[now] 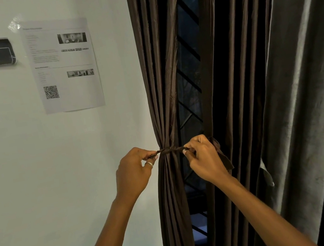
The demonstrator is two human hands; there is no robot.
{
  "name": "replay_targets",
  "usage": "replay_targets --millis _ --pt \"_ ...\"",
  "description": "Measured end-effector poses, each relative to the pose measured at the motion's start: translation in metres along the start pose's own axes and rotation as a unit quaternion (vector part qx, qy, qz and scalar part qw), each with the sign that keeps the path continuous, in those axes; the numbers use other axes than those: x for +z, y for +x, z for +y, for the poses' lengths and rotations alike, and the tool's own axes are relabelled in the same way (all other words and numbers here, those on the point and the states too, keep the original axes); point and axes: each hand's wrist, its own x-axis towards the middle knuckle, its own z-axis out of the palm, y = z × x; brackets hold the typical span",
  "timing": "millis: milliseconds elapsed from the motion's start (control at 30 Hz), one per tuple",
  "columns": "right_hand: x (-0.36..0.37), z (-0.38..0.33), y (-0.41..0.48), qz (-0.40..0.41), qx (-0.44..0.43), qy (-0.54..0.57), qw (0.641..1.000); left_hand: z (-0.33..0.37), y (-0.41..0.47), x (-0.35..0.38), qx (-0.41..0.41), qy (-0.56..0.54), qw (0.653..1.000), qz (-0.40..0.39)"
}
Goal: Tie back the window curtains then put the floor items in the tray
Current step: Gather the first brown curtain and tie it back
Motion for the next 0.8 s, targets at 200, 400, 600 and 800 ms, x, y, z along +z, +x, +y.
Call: replay_targets --millis 200,400,600,800 --pt "-0.001 0.004 -0.006 -0.003 0.019 0.025 1.000 0.016 -0.002 0.013 -0.034 0.024 0.999 0.005" --pt "-0.010 0.020 -0.014 -0.014 0.048 0.056 0.997 0.033 -0.014 0.031 -0.104 0.063 0.992 -0.019" --pt "-0.019 0.049 -0.035 -0.008 0.086 0.059 0.995 0.046 -0.034 0.056 -0.130 0.083 0.986 -0.058" --pt "-0.031 0.084 -0.054 0.006 0.131 0.050 0.990 0.062 -0.055 0.079 -0.132 0.073 0.985 -0.090"
